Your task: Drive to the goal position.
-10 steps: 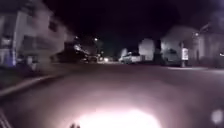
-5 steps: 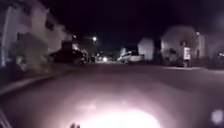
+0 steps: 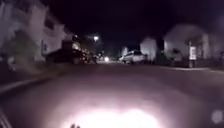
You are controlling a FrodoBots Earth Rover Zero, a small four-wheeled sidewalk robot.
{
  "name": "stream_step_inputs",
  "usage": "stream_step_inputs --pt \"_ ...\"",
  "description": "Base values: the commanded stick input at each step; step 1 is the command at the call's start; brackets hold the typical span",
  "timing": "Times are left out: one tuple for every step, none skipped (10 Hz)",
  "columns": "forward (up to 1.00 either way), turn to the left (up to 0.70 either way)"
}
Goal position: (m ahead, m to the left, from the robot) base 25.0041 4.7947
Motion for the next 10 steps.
stream_step_inputs --pt "1.0 0.0" --pt "1.0 0.25" --pt "1.0 0.27" --pt "1.0 0.16" --pt "1.0 0.0" --pt "1.0 0.0" --pt "1.0 0.0" --pt "1.0 0.0" --pt "1.0 0.0" --pt "1.0 0.0"
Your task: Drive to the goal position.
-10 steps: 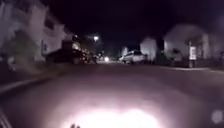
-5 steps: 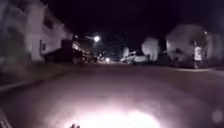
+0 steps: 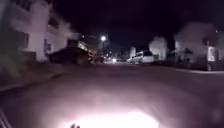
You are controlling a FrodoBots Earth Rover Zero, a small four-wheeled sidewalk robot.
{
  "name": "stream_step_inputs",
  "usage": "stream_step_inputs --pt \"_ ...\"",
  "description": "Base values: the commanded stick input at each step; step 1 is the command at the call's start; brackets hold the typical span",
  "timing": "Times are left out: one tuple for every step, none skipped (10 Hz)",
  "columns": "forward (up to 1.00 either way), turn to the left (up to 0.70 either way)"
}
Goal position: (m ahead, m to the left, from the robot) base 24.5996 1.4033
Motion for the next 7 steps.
stream_step_inputs --pt "1.0 0.0" --pt "1.0 0.0" --pt "1.0 0.0" --pt "1.0 0.0" --pt "1.0 0.0" --pt "1.0 0.0" --pt "1.0 0.0"
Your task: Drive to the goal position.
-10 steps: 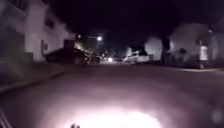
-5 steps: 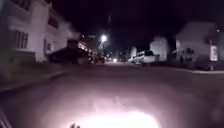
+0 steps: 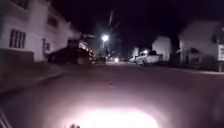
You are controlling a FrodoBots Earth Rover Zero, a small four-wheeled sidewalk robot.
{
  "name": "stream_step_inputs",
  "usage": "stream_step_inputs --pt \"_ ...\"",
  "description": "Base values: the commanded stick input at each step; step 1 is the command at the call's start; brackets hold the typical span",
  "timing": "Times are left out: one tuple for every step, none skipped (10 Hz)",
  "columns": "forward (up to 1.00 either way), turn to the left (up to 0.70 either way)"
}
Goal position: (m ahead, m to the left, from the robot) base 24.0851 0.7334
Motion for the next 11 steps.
stream_step_inputs --pt "1.0 0.0" --pt "1.0 0.0" --pt "1.0 0.0" --pt "1.0 0.0" --pt "1.0 0.0" --pt "1.0 0.0" --pt "1.0 0.0" --pt "1.0 0.0" --pt "1.0 0.0" --pt "1.0 0.0" --pt "1.0 0.0"
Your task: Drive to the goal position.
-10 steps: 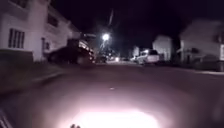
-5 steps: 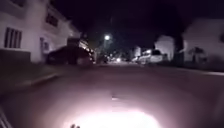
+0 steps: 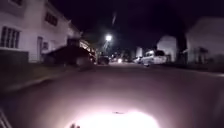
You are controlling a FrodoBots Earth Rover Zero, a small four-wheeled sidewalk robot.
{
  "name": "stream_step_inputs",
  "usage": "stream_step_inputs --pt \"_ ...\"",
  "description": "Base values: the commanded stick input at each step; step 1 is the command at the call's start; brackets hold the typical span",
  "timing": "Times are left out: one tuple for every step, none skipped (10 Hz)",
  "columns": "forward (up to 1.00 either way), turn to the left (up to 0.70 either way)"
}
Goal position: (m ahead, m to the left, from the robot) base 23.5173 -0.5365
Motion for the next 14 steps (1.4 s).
stream_step_inputs --pt "1.0 0.0" --pt "1.0 0.0" --pt "1.0 0.0" --pt "1.0 0.0" --pt "1.0 0.0" --pt "1.0 0.0" --pt "1.0 0.0" --pt "1.0 0.0" --pt "1.0 0.0" --pt "1.0 0.0" --pt "1.0 0.0" --pt "1.0 -0.27" --pt "1.0 -0.27" --pt "1.0 -0.2"
